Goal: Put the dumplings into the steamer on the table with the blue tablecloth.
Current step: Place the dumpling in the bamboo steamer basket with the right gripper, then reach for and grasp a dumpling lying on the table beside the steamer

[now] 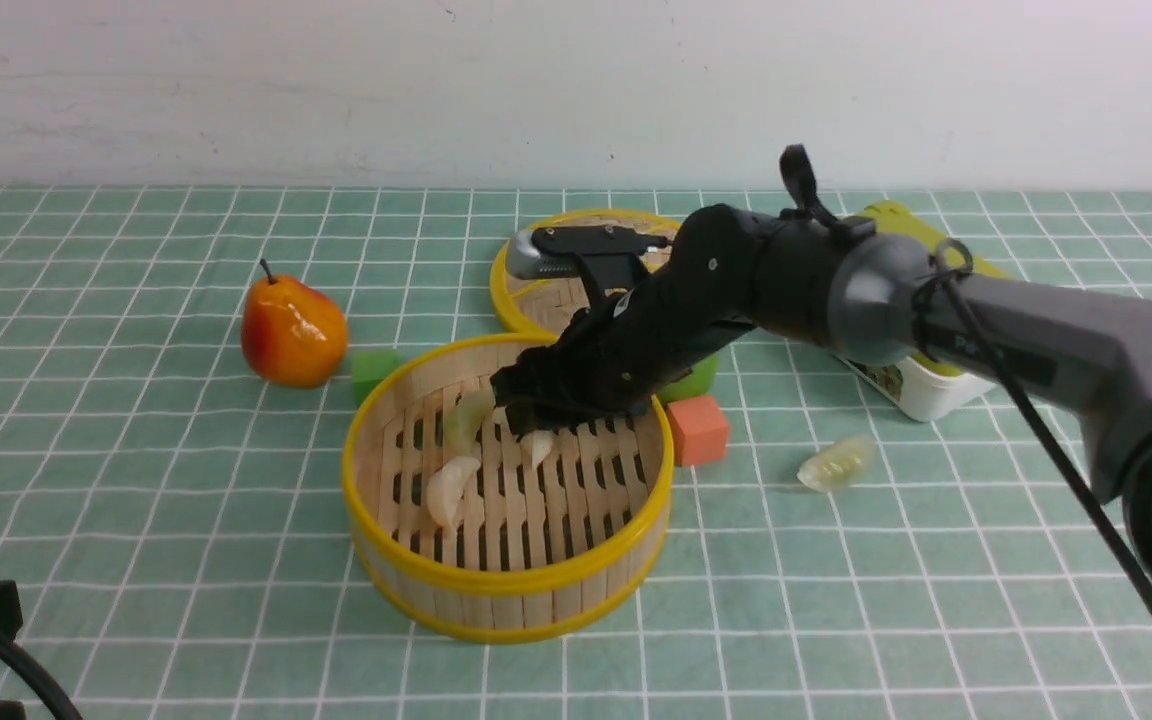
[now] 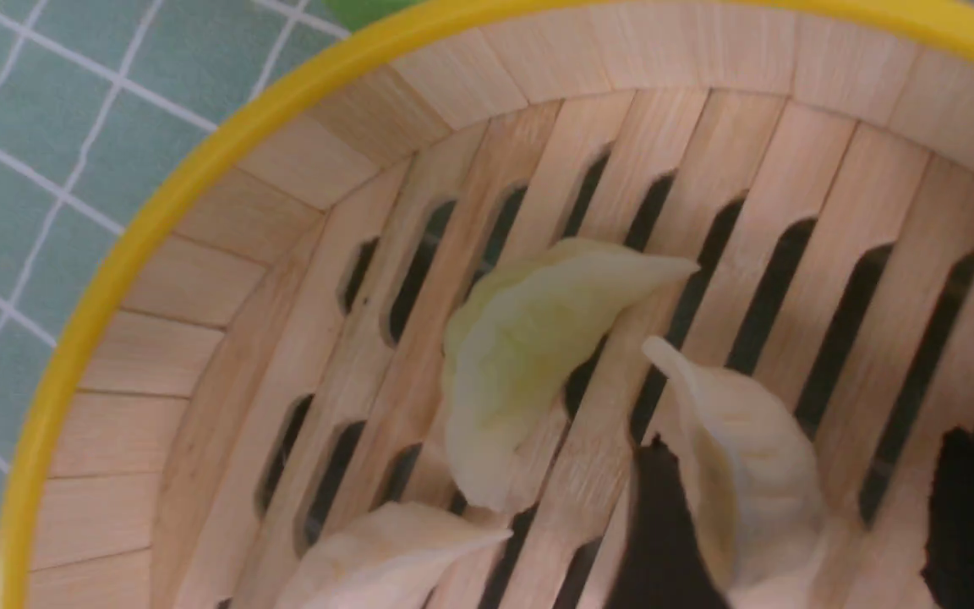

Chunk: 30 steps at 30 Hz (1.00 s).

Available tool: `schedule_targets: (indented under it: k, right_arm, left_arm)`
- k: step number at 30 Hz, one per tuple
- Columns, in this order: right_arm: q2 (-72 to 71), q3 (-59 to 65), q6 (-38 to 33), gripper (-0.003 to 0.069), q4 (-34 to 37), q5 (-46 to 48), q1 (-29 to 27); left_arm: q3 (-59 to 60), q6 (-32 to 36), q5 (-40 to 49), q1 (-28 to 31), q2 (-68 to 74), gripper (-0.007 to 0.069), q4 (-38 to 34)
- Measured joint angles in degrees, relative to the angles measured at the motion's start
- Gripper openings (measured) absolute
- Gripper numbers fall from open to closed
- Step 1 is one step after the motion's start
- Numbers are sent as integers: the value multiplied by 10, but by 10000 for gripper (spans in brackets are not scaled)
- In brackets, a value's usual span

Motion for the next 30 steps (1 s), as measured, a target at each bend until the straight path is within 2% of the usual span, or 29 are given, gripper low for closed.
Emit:
schedule_targets:
  k: [3,6,10,11,13,14,17,19,30]
  right_arm:
    - [-43,-1,14,495,-1,42,-19]
    - [-91,-6,38,517,-29,111,-59]
    - [-114,4,83,519,-119,210,-103]
    - [-114,8,88,519,-131,218,-106]
    - [-113,54,127,514,-203,250,-117]
    - [-113,59,130,514,-208,250,-117]
    - [-110,129,197,512,-264,218,-117]
    - [-110,159,228,512,-274,176,-117]
    - [-95,195,249,505,-272,6,-117]
  left_arm:
    - [0,0,0,0,0,-13,0]
    - [0,0,-1,0,0,-12,0]
    - [0,0,-6,0,0,-11,0]
    - [0,0,-7,0,0,-11,0]
    - [0,0,-9,0,0,-8,0]
    - [0,0,-9,0,0,-7,0]
    - [0,-1,-9,0,0,-4,0]
    - [0,-1,-10,0,0,-4,0]
    - [0,-1,-10,0,0,6,0]
